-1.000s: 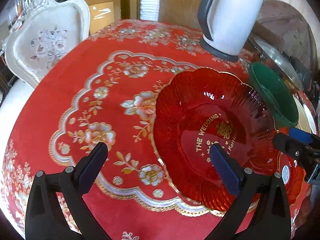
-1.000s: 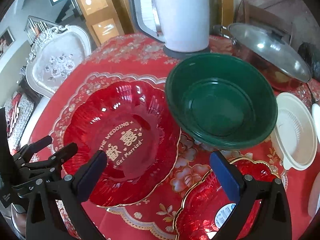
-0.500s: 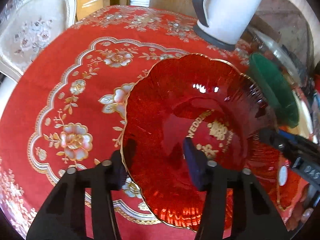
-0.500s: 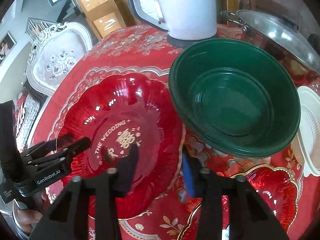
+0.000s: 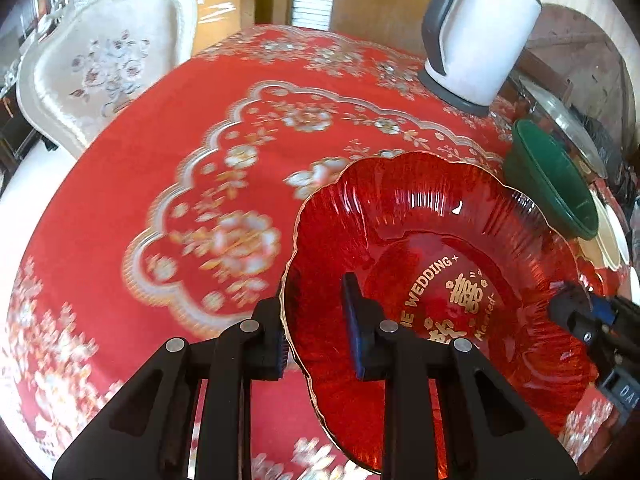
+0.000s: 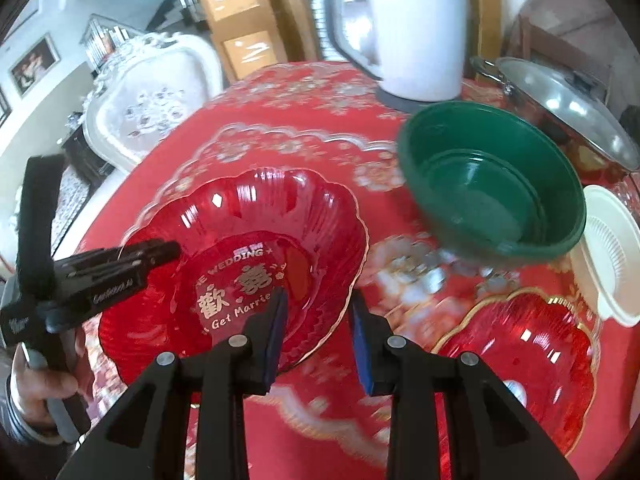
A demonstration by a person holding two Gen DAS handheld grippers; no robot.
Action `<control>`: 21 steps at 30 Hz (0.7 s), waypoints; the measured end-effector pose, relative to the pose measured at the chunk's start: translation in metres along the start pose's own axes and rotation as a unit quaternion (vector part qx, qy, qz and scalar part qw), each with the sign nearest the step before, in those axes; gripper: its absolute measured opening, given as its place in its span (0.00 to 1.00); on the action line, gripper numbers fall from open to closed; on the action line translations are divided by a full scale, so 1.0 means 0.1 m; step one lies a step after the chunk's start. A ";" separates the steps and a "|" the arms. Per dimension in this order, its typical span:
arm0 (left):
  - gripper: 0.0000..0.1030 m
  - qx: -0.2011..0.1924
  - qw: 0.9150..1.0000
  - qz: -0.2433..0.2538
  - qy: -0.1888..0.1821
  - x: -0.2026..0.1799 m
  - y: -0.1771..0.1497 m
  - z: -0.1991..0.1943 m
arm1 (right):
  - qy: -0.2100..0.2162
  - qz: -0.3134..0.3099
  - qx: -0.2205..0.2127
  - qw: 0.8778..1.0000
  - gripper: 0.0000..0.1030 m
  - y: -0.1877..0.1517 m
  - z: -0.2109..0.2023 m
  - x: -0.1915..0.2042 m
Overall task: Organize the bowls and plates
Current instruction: 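Close the left gripper on the rim of the red bowl, then carry the red bowl across the tablecloth, lower it, open the left gripper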
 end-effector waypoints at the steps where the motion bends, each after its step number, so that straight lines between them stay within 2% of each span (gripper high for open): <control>1: 0.22 -0.002 1.000 -0.002 0.002 0.04 -0.03 -0.06 | 0.004 -0.003 -0.002 1.000 0.29 -0.03 -0.03 0.06; 8: 0.22 -0.026 1.000 -0.010 0.007 0.27 -0.20 -0.46 | 0.023 -0.027 0.001 0.999 0.29 -0.28 -0.20 0.43; 14: 0.22 -0.039 0.999 -0.020 0.002 0.34 -0.33 -0.71 | 0.033 -0.023 -0.010 0.999 0.29 -0.34 -0.31 0.55; 21: 0.22 -0.065 0.998 -0.017 0.015 0.44 -0.41 -0.98 | 0.042 -0.033 -0.010 0.999 0.29 -0.54 -0.46 0.74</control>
Point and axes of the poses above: each gripper's, at about its wrist camera, not at the fingertips, and z roughly the way its jaws point, x to its left, y to its top, the point moved 10 cm from there along z, roughly the way its jaws point, and after that the axes turned 12 degrees about -x, right-handed, at the moved point
